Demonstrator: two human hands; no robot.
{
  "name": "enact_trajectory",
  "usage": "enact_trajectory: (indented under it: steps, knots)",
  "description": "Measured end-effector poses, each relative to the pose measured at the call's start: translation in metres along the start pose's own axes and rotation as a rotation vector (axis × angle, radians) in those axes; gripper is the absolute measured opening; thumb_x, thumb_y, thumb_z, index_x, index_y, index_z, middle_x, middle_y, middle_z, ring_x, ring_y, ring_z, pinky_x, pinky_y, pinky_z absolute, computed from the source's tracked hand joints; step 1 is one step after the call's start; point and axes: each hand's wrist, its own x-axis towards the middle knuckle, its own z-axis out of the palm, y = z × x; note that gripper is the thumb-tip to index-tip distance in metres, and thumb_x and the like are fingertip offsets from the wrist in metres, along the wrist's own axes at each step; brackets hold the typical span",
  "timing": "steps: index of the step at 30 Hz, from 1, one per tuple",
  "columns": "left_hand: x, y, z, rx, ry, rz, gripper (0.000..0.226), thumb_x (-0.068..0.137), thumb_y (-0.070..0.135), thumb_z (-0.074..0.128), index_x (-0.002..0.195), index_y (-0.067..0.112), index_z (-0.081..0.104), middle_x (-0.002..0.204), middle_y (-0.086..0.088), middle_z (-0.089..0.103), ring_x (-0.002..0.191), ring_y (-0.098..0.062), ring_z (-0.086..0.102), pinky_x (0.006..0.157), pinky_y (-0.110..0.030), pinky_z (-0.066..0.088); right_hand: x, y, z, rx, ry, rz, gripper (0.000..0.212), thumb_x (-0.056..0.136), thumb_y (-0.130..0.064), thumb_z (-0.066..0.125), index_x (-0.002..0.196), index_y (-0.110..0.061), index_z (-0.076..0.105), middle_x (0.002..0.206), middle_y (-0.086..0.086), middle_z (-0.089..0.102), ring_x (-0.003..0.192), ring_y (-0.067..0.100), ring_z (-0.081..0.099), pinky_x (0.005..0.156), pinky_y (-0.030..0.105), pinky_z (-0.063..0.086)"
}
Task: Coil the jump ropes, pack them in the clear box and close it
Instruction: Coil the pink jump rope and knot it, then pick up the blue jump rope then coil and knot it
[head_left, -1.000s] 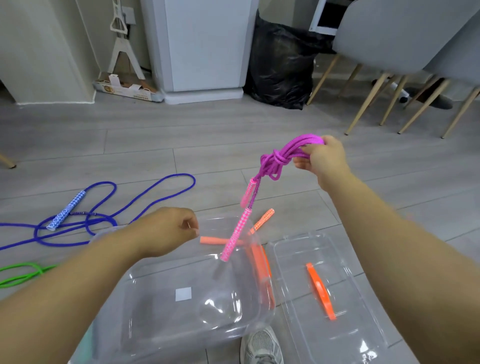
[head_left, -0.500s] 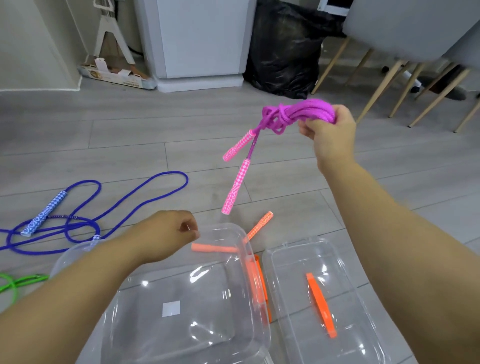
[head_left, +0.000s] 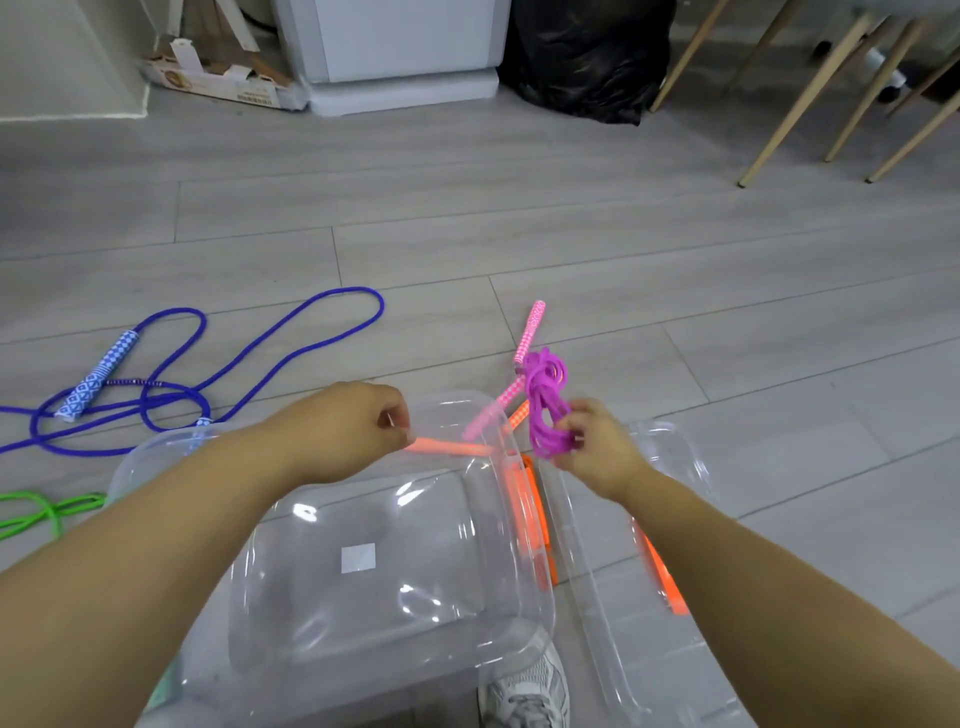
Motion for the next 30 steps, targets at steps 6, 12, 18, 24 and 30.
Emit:
enact_trajectory:
  steps: [6,12,18,24,30]
  knots:
    - [-0.005,0.003,0.006,0.036,-0.021,0.018,0.011,0.089,0.038,0.057,0.092,0.029,0.062,0.094,0.012,0.058,0.09,-0.012,0.055,0.076,-0.025,0.042,-0.026,0.034,0.015,-0.49,-0.405,0.061,0.027,0.077,-0.022,0.073,0.101,-0.013,0.067,0.109,0.008,0.059,0.102,0.024,0.056,0.083,0.025,0.041]
    - [-0.016,0.003,0.009,0.146,-0.08,0.016,0.014,0.09,0.041,0.054,0.096,0.029,0.06,0.1,0.007,0.058,0.092,-0.014,0.054,0.077,-0.026,0.042,-0.038,0.028,0.0,-0.688,-0.528,0.082,0.041,0.088,-0.022,0.061,0.129,-0.016,0.053,0.136,0.003,0.05,0.125,0.022,0.045,0.102,0.029,0.035]
    - [-0.042,-0.004,0.002,0.245,-0.106,0.011,0.011,0.091,0.042,0.053,0.094,0.032,0.055,0.099,0.008,0.055,0.093,-0.014,0.053,0.075,-0.025,0.038,-0.048,-0.024,-0.048,-0.677,-0.317,0.019,0.039,0.092,-0.03,0.055,0.126,-0.013,0.053,0.13,0.006,0.054,0.119,0.023,0.048,0.096,0.028,0.038]
    - [-0.087,-0.038,-0.011,0.348,-0.12,-0.059,0.023,0.087,0.053,0.05,0.101,0.036,0.057,0.098,0.011,0.052,0.094,-0.012,0.05,0.081,-0.025,0.039,-0.076,-0.1,-0.067,-0.71,-0.203,-0.124,0.035,0.091,-0.036,0.055,0.122,-0.018,0.055,0.126,0.001,0.057,0.111,0.02,0.053,0.088,0.028,0.041]
    - [-0.13,-0.097,-0.021,0.325,-0.15,-0.164,0.027,0.089,0.05,0.051,0.107,0.031,0.058,0.113,0.006,0.058,0.096,-0.013,0.048,0.082,-0.024,0.038,-0.087,-0.171,-0.031,-0.765,-0.276,-0.283,0.037,0.09,-0.042,0.054,0.122,-0.023,0.053,0.125,0.0,0.056,0.107,0.02,0.055,0.086,0.029,0.044]
